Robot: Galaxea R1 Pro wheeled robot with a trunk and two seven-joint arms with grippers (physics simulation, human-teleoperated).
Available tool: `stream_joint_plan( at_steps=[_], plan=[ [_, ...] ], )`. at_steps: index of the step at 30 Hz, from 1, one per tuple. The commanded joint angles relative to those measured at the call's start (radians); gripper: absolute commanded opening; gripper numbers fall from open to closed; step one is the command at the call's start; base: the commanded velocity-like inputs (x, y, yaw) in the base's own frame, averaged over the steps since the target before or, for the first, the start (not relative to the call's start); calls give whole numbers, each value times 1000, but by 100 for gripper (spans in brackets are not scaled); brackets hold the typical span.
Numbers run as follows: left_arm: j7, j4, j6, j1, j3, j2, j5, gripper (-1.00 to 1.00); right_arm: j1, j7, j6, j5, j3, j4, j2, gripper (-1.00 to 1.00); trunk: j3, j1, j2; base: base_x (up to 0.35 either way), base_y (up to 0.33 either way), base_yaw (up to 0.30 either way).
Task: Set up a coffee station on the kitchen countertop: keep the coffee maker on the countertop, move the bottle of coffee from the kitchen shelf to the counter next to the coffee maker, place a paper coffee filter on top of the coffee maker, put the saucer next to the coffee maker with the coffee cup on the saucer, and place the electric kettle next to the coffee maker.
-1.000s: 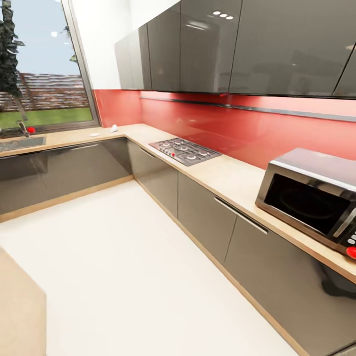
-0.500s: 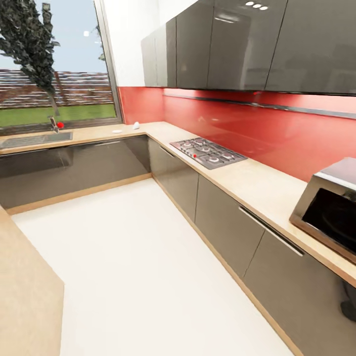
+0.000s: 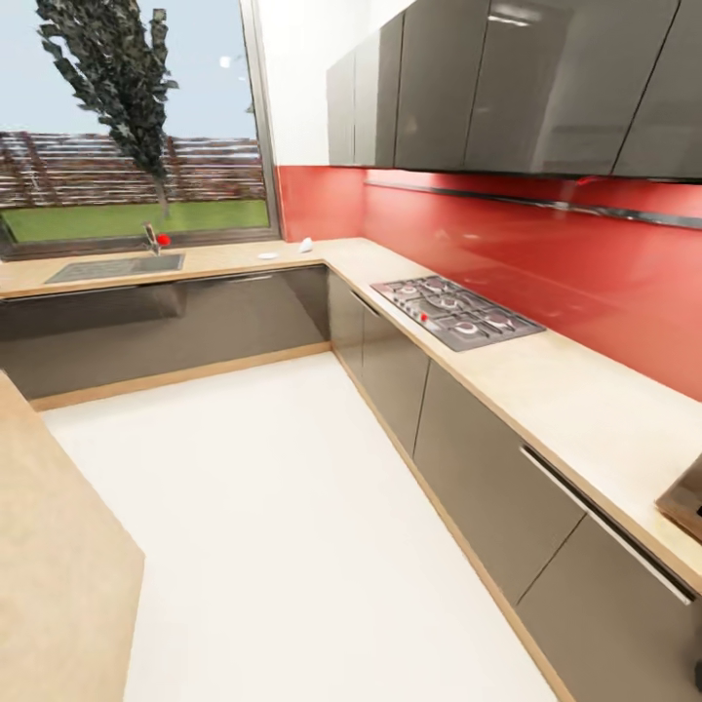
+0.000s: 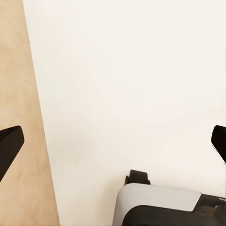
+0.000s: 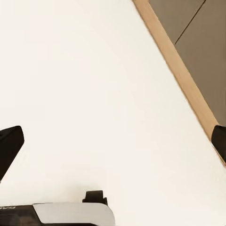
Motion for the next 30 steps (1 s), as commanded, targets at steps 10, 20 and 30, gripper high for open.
stream_joint_plan(
  at_steps=[10, 20, 30],
  plan=[
    [1, 1, -3, -1, 0, 0, 2, 100, 0, 0, -3, 1, -2, -1, 0, 100, -9, 1, -1, 340, -98, 262],
    [1, 1, -3, -1, 0, 0, 1, 100, 0, 0, -3, 1, -2, -1, 0, 100, -17, 1, -1, 339, -68, 260],
    [1, 1, -3, -2, 2, -3, 0, 100, 0, 1, -3, 0, 0, -1, 0, 100, -21, 1, -1, 9, -1, 261]
  ],
)
